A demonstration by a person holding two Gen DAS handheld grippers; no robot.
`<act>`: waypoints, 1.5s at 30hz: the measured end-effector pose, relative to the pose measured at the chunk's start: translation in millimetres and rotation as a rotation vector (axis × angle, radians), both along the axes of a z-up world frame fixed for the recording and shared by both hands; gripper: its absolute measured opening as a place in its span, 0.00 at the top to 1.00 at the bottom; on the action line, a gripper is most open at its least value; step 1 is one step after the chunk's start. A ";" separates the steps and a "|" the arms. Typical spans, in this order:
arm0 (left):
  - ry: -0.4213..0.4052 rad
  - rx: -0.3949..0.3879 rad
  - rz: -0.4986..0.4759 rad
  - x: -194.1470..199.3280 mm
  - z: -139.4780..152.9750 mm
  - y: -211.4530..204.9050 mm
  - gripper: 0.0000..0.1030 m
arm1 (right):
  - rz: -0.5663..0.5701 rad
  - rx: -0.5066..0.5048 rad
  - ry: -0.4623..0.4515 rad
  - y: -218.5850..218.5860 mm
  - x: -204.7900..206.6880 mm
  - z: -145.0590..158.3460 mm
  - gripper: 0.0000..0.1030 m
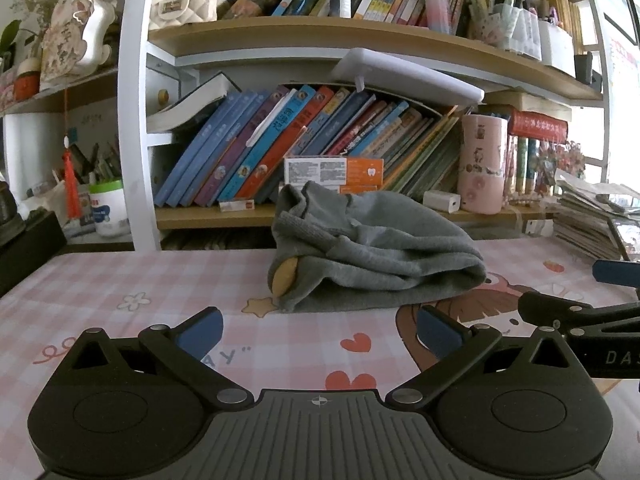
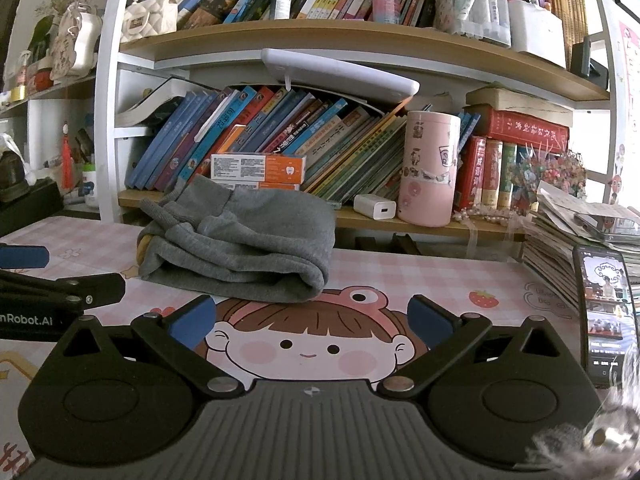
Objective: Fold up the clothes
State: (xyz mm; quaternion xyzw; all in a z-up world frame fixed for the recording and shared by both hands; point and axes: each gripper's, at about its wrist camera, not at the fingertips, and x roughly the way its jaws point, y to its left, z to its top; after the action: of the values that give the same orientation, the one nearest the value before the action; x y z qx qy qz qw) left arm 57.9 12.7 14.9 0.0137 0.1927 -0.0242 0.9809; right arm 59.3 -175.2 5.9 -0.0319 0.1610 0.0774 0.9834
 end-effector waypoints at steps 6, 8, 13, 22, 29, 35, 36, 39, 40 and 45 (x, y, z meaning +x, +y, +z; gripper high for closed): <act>0.001 0.004 0.001 0.2 0.0 -0.9 0.00 | 0.000 0.001 0.002 0.2 -0.2 -0.1 0.00; 0.000 0.005 0.000 0.2 0.1 -1.3 0.00 | 0.000 0.002 0.003 0.1 -0.3 -0.2 0.00; 0.002 0.007 0.001 0.3 -0.3 -1.3 0.00 | 0.000 0.002 0.004 0.1 0.0 -0.2 0.00; 0.001 0.016 -0.006 0.2 0.1 -2.8 0.00 | 0.001 0.002 0.007 -0.1 0.9 -0.3 0.00; 0.000 0.019 -0.009 -0.6 0.0 -2.7 0.00 | 0.003 0.002 0.008 0.2 1.2 -0.3 0.00; 0.001 0.021 -0.012 -0.6 0.2 -2.4 0.00 | 0.002 0.001 0.009 0.3 1.3 -0.3 0.00; 0.002 0.023 -0.011 -0.2 0.3 -2.8 0.00 | 0.002 0.001 0.009 0.4 1.3 -0.3 0.00; 0.002 0.023 -0.012 -0.1 0.5 -2.6 0.00 | 0.002 0.001 0.009 0.8 1.3 -0.5 0.00; 0.002 0.021 -0.015 -0.1 0.5 -2.5 0.00 | 0.002 0.001 0.009 0.9 1.3 -0.5 0.00; 0.001 0.009 -0.026 -0.9 0.3 -0.9 0.00 | 0.002 0.000 0.010 1.2 1.1 -0.4 0.00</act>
State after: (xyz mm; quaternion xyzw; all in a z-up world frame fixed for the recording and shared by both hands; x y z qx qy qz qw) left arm 57.0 11.8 15.2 0.0204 0.1929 -0.0361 0.9803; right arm 60.4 -174.0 5.4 -0.0315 0.1659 0.0785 0.9825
